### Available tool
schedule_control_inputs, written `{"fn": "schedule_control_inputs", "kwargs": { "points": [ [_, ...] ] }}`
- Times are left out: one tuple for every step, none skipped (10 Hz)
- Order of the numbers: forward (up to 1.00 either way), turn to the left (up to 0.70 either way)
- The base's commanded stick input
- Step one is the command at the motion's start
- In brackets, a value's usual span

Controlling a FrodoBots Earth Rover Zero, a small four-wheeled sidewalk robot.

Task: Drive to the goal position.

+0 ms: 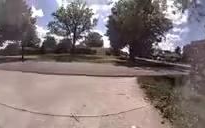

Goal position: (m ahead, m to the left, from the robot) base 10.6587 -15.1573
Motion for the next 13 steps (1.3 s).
{"fn": "schedule_control_inputs", "kwargs": {
  "points": [
    [0.00, 0.70],
    [0.00, 0.70],
    [0.00, 0.70],
    [0.00, 0.70],
    [0.00, 0.70],
    [0.00, 0.70],
    [0.00, 0.70],
    [0.00, 0.70],
    [0.00, 0.54],
    [0.00, 0.26],
    [0.00, 0.00],
    [0.00, -0.26],
    [0.00, -0.58]
  ]
}}
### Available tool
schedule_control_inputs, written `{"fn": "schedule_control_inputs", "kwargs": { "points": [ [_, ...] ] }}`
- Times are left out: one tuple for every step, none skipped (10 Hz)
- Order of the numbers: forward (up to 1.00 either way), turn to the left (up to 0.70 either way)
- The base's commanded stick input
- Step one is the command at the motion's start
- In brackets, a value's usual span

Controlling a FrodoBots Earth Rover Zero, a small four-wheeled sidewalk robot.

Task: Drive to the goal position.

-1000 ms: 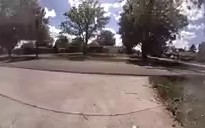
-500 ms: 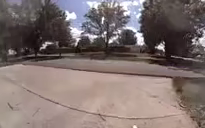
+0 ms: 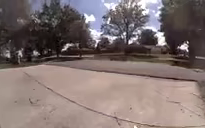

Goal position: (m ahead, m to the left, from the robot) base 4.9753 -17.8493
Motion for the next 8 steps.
{"fn": "schedule_control_inputs", "kwargs": {
  "points": [
    [0.00, -0.70],
    [0.00, -0.70],
    [0.00, -0.70],
    [0.00, -0.70],
    [0.00, -0.70],
    [0.00, -0.70],
    [0.00, -0.70],
    [0.00, -0.70]
  ]
}}
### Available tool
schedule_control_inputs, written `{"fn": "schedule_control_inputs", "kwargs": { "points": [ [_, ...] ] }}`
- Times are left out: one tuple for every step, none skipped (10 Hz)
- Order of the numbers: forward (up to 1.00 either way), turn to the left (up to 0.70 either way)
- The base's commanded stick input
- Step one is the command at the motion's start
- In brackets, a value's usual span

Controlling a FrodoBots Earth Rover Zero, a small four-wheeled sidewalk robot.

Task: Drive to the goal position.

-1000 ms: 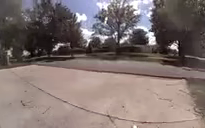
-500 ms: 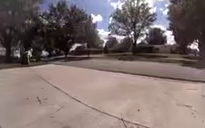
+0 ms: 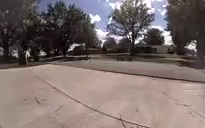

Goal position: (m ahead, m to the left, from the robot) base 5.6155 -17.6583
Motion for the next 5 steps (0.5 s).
{"fn": "schedule_control_inputs", "kwargs": {
  "points": [
    [0.00, -0.70],
    [0.00, -0.70],
    [0.00, -0.70],
    [0.00, -0.70],
    [0.00, -0.70]
  ]
}}
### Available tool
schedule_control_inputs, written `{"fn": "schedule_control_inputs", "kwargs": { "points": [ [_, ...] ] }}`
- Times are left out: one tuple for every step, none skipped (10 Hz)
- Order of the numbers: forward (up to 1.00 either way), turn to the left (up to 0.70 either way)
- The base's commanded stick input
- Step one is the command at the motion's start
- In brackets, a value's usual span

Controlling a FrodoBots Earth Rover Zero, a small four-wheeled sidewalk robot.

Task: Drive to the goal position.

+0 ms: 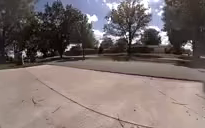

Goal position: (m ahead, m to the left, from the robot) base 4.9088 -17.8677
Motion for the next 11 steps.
{"fn": "schedule_control_inputs", "kwargs": {
  "points": [
    [0.00, -0.70],
    [0.00, -0.70],
    [0.00, -0.70],
    [0.00, -0.70],
    [0.00, -0.70],
    [0.00, -0.70],
    [0.00, -0.70],
    [0.00, -0.70],
    [0.00, -0.70],
    [0.00, -0.70],
    [0.00, -0.70]
  ]
}}
